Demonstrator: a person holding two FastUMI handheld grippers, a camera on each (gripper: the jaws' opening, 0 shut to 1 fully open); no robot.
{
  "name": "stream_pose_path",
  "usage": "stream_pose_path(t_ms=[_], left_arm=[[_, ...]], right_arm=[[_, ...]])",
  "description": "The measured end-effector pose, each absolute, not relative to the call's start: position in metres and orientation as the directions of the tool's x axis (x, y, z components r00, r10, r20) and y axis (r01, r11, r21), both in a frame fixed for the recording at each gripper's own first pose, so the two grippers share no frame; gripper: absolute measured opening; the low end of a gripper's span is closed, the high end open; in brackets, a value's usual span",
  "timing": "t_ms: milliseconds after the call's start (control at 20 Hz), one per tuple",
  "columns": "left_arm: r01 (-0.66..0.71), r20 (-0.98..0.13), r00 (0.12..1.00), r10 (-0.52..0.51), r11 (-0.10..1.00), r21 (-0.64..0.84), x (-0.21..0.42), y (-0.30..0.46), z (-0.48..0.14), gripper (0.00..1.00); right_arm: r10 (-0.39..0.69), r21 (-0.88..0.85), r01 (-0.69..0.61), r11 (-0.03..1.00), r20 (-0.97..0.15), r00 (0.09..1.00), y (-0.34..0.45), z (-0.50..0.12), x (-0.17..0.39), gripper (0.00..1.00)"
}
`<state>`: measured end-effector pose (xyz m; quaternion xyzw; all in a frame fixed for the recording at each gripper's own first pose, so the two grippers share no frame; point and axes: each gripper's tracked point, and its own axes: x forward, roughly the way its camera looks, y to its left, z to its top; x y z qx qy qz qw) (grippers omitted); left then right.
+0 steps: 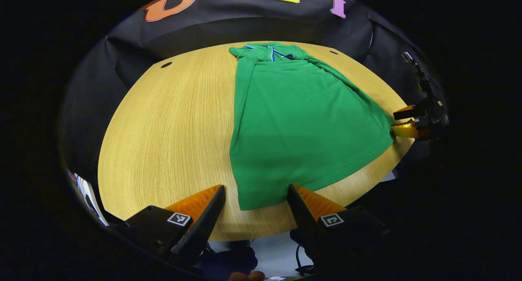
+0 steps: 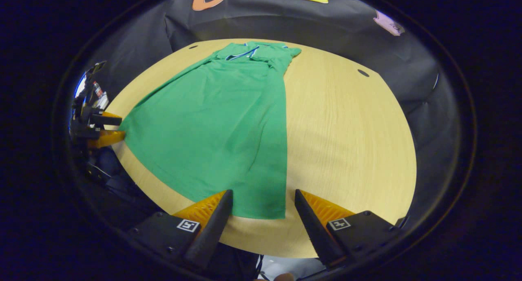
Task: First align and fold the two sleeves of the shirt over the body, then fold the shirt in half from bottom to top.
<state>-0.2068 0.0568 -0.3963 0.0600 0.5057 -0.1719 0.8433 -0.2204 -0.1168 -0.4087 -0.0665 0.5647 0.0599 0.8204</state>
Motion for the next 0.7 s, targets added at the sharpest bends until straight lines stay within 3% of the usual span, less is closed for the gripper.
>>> stream_pose_path(t_ms=[50, 150, 200, 350, 400, 450, 500, 600, 650, 700], left_arm=[[0.342, -0.872, 0.435, -0.226, 0.937, -0.072, -0.206, 0.056, -0.396, 1.00], [0.315, -0.868, 0.448, -0.212, 0.947, -0.069, -0.205, 0.056, -0.396, 1.00], [0.301, -0.864, 0.459, -0.207, 0.951, -0.068, -0.205, 0.056, -0.397, 1.00], [0.307, -0.868, 0.451, -0.208, 0.949, -0.068, -0.205, 0.052, -0.398, 0.98], [0.326, -0.877, 0.429, -0.214, 0.943, -0.071, -0.203, 0.048, -0.399, 0.95], [0.347, -0.885, 0.410, -0.222, 0.935, -0.074, -0.202, 0.043, -0.399, 0.81], [0.358, -0.884, 0.405, -0.233, 0.930, -0.081, -0.202, 0.042, -0.394, 0.83], [0.362, -0.880, 0.397, -0.263, 0.925, -0.113, -0.203, 0.038, -0.396, 0.40], [0.349, -0.878, 0.394, -0.272, 0.928, -0.131, -0.203, 0.037, -0.394, 0.10], [0.336, -0.871, 0.388, -0.303, 0.926, -0.172, -0.202, 0.034, -0.393, 0.10]], right_arm=[[0.030, -0.035, -0.177, 0.984, -0.935, 0.352, -0.115, -0.409, -0.219, 0.93], [0.046, -0.019, -0.183, 0.983, -0.937, 0.346, -0.114, -0.410, -0.219, 0.98], [0.052, -0.016, -0.195, 0.981, -0.939, 0.339, -0.114, -0.410, -0.220, 0.90], [0.065, -0.008, -0.215, 0.977, -0.941, 0.332, -0.112, -0.409, -0.218, 0.91], [0.067, -0.008, -0.227, 0.974, -0.944, 0.324, -0.112, -0.410, -0.219, 0.73], [0.067, -0.009, -0.236, 0.972, -0.948, 0.311, -0.113, -0.410, -0.218, 0.55], [0.094, 0.016, -0.244, 0.970, -0.945, 0.313, -0.108, -0.409, -0.216, 0.58], [0.089, 0.028, -0.199, 0.980, -0.948, 0.304, -0.108, -0.410, -0.215, 0.05], [0.095, 0.034, -0.199, 0.979, -0.948, 0.303, -0.106, -0.409, -0.212, 0.04], [0.095, 0.039, -0.192, 0.981, -0.952, 0.292, -0.106, -0.409, -0.215, 0.03]])
